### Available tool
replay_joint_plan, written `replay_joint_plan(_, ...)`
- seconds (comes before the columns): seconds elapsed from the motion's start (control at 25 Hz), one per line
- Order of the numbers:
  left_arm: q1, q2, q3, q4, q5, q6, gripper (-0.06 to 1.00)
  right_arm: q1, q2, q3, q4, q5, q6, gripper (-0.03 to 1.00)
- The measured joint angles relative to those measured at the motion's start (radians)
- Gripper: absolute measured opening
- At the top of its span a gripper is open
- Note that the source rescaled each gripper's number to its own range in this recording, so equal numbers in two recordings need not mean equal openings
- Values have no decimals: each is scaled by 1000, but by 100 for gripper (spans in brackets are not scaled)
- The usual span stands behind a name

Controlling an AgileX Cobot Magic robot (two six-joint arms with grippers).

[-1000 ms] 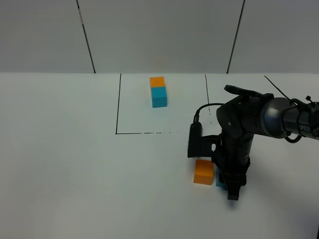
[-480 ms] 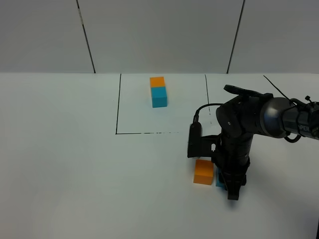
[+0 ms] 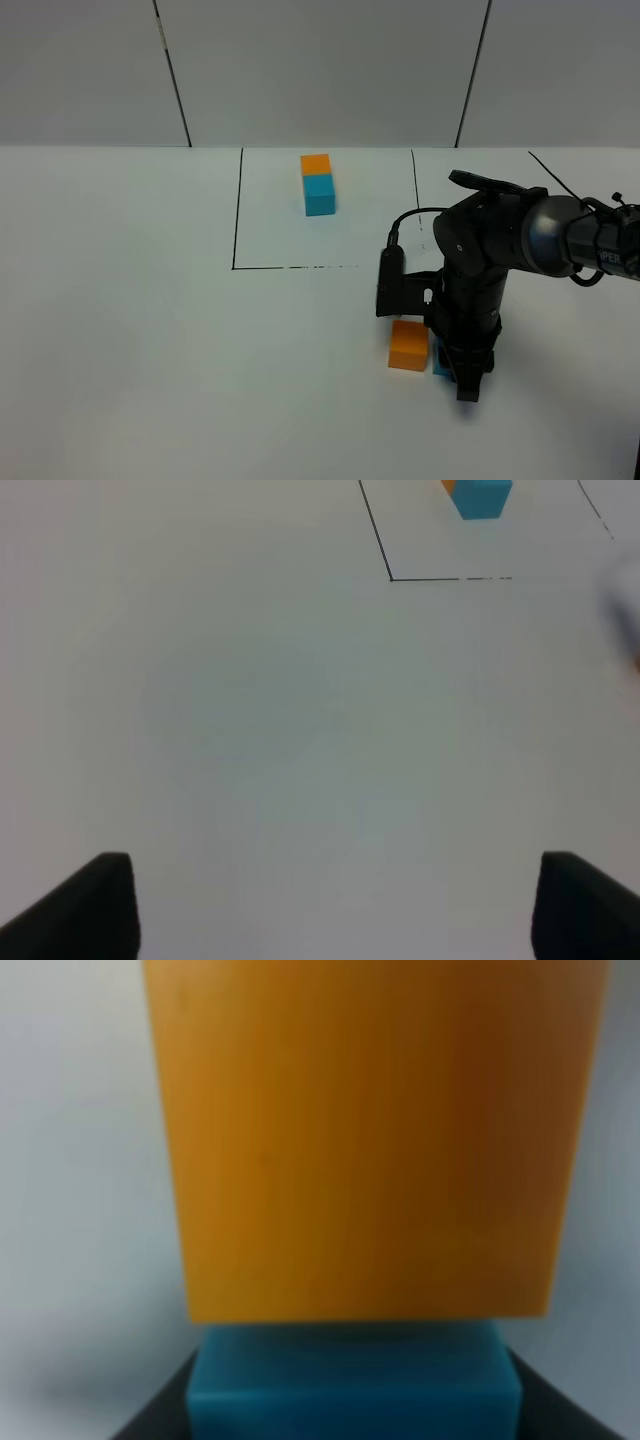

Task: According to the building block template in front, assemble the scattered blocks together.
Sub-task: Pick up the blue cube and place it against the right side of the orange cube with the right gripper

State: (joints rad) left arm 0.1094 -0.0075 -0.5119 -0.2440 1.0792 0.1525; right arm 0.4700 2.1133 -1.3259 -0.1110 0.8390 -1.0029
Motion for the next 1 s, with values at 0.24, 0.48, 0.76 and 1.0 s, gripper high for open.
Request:
replay_joint_plan(0.24,0,0,0,0,0,0,68,1,0,-1,7,-40,0,1)
replay_joint_plan(0.48,0,0,0,0,0,0,68,1,0,-2,7,-42,0,1)
replay_joint_plan(0.76,0,0,0,0,0,0,68,12,0,-2,1,-49,-92,1)
replay_joint_plan(1.0,0,0,0,0,0,0,68,25,0,-2,-11,-61,-151,1)
